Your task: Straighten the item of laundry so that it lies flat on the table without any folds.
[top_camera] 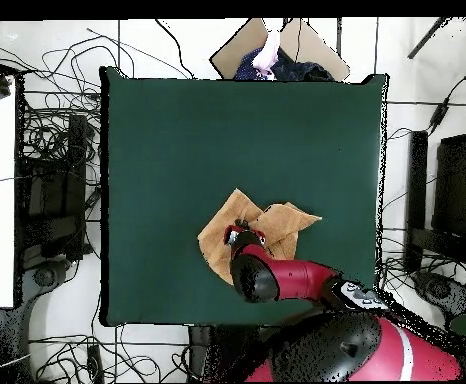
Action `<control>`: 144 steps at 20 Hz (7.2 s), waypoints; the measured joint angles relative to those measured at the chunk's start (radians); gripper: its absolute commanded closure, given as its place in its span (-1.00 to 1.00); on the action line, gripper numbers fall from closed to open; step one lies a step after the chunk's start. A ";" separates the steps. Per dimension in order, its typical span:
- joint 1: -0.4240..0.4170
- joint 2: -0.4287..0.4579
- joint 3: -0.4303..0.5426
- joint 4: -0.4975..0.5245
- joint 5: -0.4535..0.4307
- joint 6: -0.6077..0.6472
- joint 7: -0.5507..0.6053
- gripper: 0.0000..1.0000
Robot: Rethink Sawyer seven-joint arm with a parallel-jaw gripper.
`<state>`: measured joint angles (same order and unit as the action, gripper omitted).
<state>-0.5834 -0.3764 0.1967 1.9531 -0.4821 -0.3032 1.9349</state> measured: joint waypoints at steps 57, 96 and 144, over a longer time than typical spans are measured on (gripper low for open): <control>0.079 0.277 0.242 0.031 0.024 -0.454 0.000 -1.00; 0.081 0.183 0.232 0.282 0.112 -0.257 0.000 -1.00; 0.290 0.074 -0.085 0.624 0.481 -0.357 0.213 -1.00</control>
<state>-0.2936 -0.3020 0.1115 2.5774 -0.0014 -0.6607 2.1475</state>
